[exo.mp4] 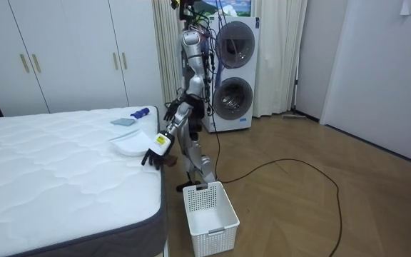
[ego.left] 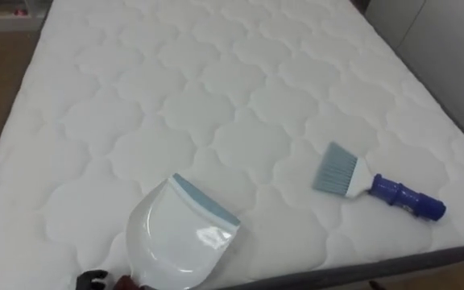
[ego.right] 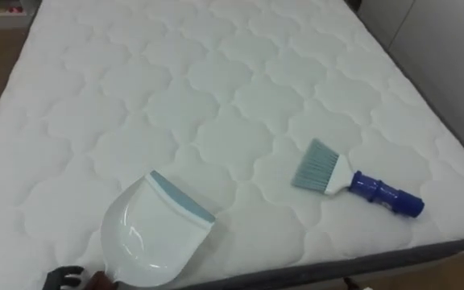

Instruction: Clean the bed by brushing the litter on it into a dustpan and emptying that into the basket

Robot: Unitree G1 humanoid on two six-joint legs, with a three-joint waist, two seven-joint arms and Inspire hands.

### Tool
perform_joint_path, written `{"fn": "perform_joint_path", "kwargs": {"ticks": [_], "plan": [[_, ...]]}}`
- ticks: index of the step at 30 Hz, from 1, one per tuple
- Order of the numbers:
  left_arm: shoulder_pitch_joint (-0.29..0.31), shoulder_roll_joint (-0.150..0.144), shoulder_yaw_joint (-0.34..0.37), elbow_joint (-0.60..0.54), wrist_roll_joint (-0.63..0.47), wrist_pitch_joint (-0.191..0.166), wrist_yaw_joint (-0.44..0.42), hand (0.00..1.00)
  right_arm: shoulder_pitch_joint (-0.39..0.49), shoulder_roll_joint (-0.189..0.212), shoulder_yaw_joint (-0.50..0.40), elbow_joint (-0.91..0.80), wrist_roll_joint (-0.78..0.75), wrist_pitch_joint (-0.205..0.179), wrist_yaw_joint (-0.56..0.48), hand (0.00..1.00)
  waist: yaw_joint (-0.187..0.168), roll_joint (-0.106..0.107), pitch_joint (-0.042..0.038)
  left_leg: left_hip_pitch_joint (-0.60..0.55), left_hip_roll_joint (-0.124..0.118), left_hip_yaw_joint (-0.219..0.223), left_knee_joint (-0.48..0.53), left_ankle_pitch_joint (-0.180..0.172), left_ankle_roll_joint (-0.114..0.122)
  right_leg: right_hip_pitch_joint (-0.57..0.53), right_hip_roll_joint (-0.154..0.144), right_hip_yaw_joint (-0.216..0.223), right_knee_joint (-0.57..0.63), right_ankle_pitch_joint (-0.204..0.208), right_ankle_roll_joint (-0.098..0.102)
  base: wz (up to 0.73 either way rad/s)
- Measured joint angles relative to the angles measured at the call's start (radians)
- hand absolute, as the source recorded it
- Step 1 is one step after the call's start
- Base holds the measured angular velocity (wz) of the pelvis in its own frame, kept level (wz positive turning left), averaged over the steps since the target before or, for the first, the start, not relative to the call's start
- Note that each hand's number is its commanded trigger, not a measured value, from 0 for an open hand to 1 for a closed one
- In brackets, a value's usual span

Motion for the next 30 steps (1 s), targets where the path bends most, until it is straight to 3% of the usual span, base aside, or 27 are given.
{"fn": "perform_joint_path", "kwargs": {"ticks": [4,8,12,16,25,27,30], "plan": [[0.008,0.001,0.002,0.014,-0.031,-0.008,0.027,0.0,0.001,-0.001,-0.056,0.049,-0.006,0.0,-0.027,0.0,-0.003,0.0,0.0018,0.012,0.002,0.0,-0.001,0.0,0.0,0.011,0.002,0.001,0.001,0.003,-0.005,0.0],[0.029,-0.001,0.067,0.048,-0.033,-0.018,0.043,0.0,0.021,-0.001,-0.095,0.112,-0.08,0.011,-0.033,0.0,0.003,-0.012,-0.0005,0.019,0.003,0.004,-0.001,0.001,-0.001,0.012,0.004,-0.006,0.009,0.006,-0.011,-0.02],[0.05,-0.005,0.099,0.092,-0.033,0.009,0.061,0.0,0.057,-0.001,-0.101,0.121,-0.128,0.058,-0.03,0.0,0.005,-0.025,-0.0024,0.025,0.002,0.006,-0.003,0.002,-0.003,0.012,0.006,0.005,0.025,0.003,-0.016,-0.04],[0.08,-0.01,0.108,0.116,-0.013,0.013,0.061,0.0,0.068,0.0,-0.132,0.157,-0.13,0.102,0.011,0.0,0.003,-0.033,-0.0072,0.028,0.001,-0.002,-0.006,0.002,-0.003,0.013,0.011,0.009,0.028,0.005,-0.02,-0.02],[0.092,-0.016,0.125,0.124,-0.013,0.034,0.042,0.0,0.071,0.005,-0.134,0.198,-0.134,0.192,0.135,0.0,0.01,-0.034,-0.0091,0.05,0.002,-0.004,-0.017,0.003,-0.006,0.023,0.018,0.008,0.038,-0.002,-0.027,-0.03],[0.092,-0.024,0.16,0.141,-0.012,0.047,0.034,0.0,0.065,0.005,-0.135,0.204,-0.139,0.203,0.158,0.0,0.01,-0.033,-0.0098,0.054,0.002,-0.004,-0.022,0.003,-0.006,0.024,0.018,0.008,0.038,-0.003,-0.028,0.0],[0.095,-0.024,0.201,0.222,-0.016,0.123,-0.014,0.0,0.062,0.005,-0.135,0.207,-0.14,0.222,0.205,0.0,0.009,-0.033,-0.01,0.053,0.003,-0.005,-0.023,0.004,-0.007,0.023,0.017,0.001,0.038,-0.004,-0.029,0.01]]}}
